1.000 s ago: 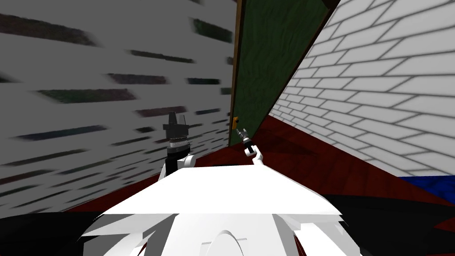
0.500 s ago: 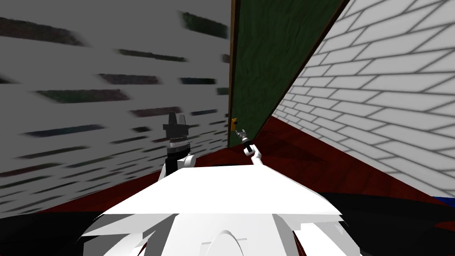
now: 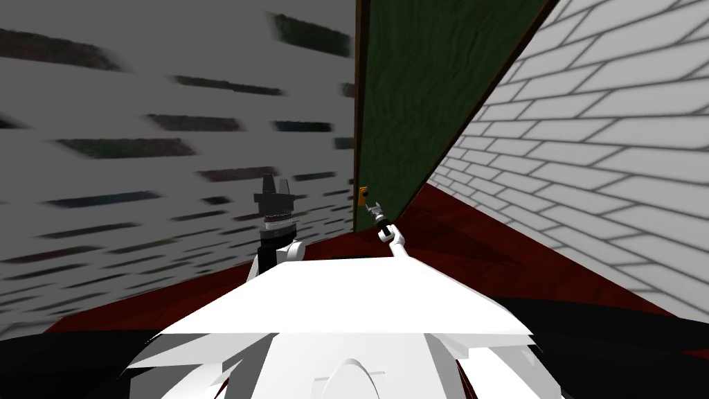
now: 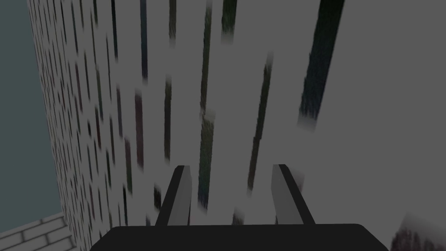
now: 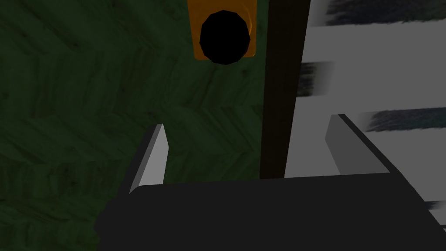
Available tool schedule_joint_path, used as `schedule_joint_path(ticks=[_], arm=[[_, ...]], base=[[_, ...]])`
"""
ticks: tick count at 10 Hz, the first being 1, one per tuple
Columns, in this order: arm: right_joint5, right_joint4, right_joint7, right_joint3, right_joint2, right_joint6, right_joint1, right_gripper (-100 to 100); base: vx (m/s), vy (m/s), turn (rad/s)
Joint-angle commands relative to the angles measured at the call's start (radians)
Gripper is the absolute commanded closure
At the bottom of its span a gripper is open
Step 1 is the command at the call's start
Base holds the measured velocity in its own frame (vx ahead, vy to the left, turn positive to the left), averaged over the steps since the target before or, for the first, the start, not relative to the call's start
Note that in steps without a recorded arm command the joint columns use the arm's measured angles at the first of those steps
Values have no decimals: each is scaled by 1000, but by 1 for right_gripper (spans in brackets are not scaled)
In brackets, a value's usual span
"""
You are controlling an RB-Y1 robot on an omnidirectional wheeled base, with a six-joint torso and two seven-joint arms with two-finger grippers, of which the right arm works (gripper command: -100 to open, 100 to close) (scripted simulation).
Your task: Pull the door open
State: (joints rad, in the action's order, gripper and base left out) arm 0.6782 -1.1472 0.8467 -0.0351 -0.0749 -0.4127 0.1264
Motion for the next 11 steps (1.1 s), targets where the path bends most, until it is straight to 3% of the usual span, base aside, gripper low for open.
schedule_joint_path(ticks=[1,2,5,8,10,11], arm=[[0,0,0,0,0,0,0,-100],[-13,23,-13,-27,-37,-22,1,-100],[-27,43,-29,-51,-72,-43,0,-100],[-55,82,-61,-102,-144,-86,-1,-100],[-64,96,-72,-120,-169,-100,-1,-100],[-61,93,-65,-114,-159,-94,0,-100]], base=[[24,-57,30],[91,105,170],[150,116,96],[170,107,142],[163,94,77],[74,36,13]])
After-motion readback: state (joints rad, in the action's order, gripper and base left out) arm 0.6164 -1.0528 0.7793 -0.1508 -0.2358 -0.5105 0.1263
